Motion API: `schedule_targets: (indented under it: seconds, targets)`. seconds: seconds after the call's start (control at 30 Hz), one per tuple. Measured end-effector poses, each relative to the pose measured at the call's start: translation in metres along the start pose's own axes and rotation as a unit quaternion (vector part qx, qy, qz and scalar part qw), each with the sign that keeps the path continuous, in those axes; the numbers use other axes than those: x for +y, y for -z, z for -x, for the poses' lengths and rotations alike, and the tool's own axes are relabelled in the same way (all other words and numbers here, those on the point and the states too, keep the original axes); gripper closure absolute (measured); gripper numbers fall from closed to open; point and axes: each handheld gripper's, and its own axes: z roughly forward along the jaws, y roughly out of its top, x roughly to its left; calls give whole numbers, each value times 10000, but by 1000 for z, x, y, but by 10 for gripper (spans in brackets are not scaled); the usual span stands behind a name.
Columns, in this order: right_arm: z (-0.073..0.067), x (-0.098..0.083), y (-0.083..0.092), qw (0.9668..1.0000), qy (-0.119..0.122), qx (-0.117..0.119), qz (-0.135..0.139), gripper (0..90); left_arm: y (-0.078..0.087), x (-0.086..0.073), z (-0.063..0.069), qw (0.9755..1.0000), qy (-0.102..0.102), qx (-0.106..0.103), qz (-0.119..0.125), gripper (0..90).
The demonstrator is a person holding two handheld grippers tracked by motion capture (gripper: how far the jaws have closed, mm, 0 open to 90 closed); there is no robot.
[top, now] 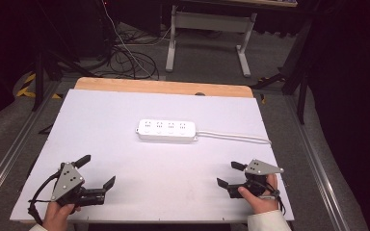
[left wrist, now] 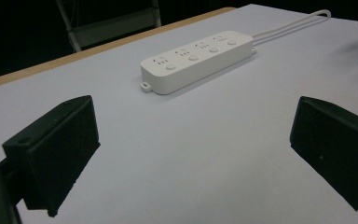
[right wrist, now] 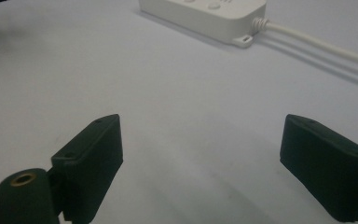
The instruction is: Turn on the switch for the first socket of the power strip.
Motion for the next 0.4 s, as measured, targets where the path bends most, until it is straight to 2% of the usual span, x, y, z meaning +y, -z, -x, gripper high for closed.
schedule_targets:
  seconds: [0.13, 0.2, 0.4]
  targets:
    - [-3, -7, -3, 9999, -99, 0, -135, 130, -1, -1, -1, 10000, 36, -19, 31, 18]
    - [-4, -9, -4, 9996, -233, 48, -155, 125, -2, -3, -3, 9999, 49, -117, 85, 15]
    - [-4, -9, -3, 9996, -163, 62, -232, 127, -5, -7, -5, 9999, 50, -128, 61, 14]
